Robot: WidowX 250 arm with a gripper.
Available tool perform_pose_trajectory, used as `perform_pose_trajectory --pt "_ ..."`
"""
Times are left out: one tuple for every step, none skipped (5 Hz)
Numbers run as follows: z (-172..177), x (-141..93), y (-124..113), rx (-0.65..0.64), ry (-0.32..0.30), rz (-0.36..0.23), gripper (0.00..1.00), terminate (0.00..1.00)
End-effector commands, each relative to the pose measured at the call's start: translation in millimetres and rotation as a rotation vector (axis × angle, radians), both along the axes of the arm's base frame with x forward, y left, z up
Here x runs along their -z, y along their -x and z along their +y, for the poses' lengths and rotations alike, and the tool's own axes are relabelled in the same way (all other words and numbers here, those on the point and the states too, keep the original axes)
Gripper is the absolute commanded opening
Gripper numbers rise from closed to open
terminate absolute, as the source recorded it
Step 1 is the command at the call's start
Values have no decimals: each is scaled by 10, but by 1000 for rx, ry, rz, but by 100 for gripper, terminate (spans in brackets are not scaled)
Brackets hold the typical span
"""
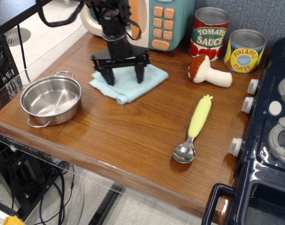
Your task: Put the cloth between the pot and microwave
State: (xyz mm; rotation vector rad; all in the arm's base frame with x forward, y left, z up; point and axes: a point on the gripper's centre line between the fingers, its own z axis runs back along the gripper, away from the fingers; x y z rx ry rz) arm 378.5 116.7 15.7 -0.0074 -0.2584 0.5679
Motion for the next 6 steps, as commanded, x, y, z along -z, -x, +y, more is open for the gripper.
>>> perform_pose_trajectory --pt "718 -190 116 -156 -34 -28 100 0" --pt "964 -204 130 -202 -39 -38 100 0" --pt "1080 -197 152 -221 -39 -37 100 0" --pt "1063 -200 115 -205 -9 -55 100 0" --pt "1030 -329 4 -177 0 -105 100 0" --pt "1000 -474 -14 -170 21 -138 100 0"
